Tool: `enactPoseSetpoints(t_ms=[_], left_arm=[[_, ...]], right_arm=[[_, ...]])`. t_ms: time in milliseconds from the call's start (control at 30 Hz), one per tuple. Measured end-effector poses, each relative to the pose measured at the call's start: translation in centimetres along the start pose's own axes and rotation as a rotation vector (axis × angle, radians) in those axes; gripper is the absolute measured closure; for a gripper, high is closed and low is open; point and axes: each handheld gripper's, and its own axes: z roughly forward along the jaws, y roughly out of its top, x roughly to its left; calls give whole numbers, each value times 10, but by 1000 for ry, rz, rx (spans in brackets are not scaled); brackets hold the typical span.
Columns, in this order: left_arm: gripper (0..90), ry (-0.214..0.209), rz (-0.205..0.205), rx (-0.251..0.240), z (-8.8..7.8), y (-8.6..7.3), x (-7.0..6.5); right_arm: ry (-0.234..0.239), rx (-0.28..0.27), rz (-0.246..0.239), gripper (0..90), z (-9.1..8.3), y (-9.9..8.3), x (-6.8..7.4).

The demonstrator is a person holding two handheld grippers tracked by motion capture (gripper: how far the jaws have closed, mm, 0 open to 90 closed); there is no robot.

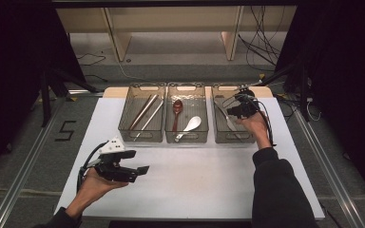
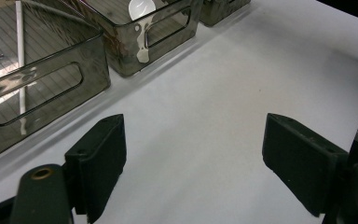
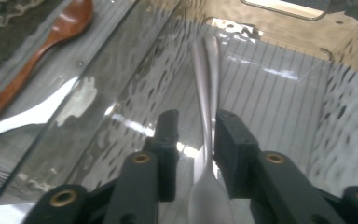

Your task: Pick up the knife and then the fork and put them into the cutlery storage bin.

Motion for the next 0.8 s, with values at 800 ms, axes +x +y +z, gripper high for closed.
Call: enactPoseSetpoints(t_ms=[800], left_arm=[[204, -5, -17, -23, -1, 0, 1]], right_arm=[[123, -94, -41, 405, -41, -19, 21]])
